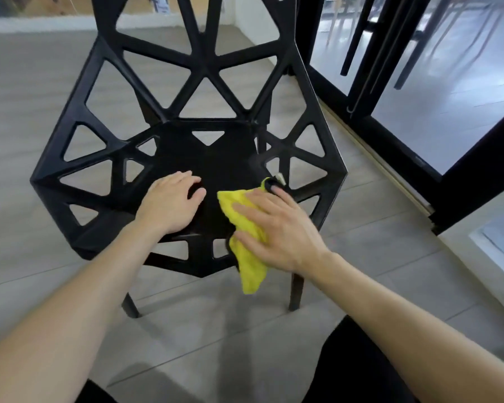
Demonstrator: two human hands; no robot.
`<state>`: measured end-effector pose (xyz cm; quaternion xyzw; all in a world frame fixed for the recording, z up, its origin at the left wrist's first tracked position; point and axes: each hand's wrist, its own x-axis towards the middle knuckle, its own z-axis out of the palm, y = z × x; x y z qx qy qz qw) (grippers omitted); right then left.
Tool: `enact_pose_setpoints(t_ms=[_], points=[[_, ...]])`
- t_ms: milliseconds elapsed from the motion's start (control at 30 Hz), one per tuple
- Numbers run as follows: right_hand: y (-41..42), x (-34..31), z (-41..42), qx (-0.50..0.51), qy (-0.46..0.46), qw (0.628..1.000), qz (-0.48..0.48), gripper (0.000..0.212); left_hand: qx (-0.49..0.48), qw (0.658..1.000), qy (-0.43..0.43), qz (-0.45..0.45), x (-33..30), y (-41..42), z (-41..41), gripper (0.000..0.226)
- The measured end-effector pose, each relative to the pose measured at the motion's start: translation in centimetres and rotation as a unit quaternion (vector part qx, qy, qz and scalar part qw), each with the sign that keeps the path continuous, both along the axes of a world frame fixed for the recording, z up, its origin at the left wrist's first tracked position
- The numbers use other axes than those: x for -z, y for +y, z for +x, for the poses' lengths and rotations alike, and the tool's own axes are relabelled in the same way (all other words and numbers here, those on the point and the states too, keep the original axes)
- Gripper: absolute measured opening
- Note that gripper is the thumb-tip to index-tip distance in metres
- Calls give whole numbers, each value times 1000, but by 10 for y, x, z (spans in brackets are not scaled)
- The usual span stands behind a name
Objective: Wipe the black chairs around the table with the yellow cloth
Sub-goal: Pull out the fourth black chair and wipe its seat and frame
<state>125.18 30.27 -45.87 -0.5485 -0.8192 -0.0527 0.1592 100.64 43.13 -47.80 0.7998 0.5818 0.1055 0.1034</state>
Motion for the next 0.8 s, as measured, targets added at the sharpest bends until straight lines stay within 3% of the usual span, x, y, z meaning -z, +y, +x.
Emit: enact_pose_setpoints(t_ms=[100,233,333,400,500,600,700,800], points=[[15,-20,85,112,-67,991,0,49,17,998,53,-15,6,0,0,56],[19,-15,31,174,-37,984,-13,59,20,996,80,-38,2,0,3,60],[-2,-7,-32,47,-3,998,-36,76,17,995,85,-54,-1,-6,2,59],[-9,-9,-37,-26,-40,997,-64,88,19,995,82,-58,-3,-9,2,59],[2,-12,-21,-69,-59,988,-124,87,16,994,82,-63,-5,-14,3,59],[91,-11,0,32,-76,985,-155,94,18,995,80,-63,-9,-14,3,59],[174,-10,-9,142,-138,957,-210,102,22,995,79,-57,-9,-15,4,58],[146,-4,-24,139,-124,964,-189,91,28,995,99,-4,-13,2,6,49]])
